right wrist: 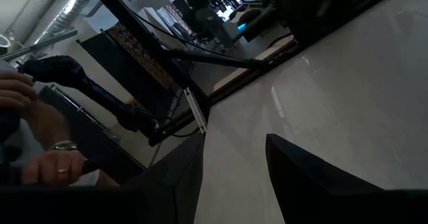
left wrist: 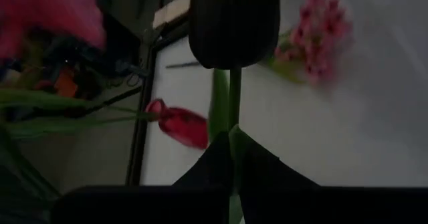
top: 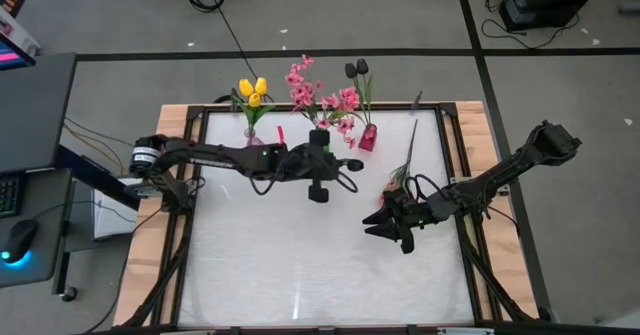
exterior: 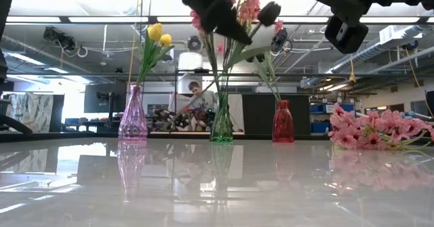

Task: Sort flowers into vase by color
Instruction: Put the black flower into the red vase

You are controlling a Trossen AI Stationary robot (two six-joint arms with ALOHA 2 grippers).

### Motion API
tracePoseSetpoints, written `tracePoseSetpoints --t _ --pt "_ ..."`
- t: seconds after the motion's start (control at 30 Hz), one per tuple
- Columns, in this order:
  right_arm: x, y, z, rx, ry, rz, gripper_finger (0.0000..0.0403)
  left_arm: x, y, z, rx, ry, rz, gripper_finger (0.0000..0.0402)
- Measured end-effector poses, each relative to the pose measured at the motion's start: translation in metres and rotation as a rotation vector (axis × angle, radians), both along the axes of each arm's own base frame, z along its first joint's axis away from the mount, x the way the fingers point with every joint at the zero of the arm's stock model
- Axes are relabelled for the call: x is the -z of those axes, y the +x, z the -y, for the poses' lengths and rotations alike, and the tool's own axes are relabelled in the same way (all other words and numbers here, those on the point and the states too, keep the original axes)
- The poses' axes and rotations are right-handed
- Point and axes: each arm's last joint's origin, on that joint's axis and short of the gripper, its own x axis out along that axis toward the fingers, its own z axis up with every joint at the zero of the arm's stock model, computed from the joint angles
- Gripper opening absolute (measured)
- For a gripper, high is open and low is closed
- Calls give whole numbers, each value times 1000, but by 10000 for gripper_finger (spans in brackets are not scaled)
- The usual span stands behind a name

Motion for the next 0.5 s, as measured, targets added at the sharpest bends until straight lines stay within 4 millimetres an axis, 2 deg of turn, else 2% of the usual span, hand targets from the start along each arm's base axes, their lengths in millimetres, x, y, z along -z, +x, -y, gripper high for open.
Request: tracePoseSetpoints --t 0.5 --pt "0 0 0 0 0 -1 172 -59 8 29 25 -286 238 17"
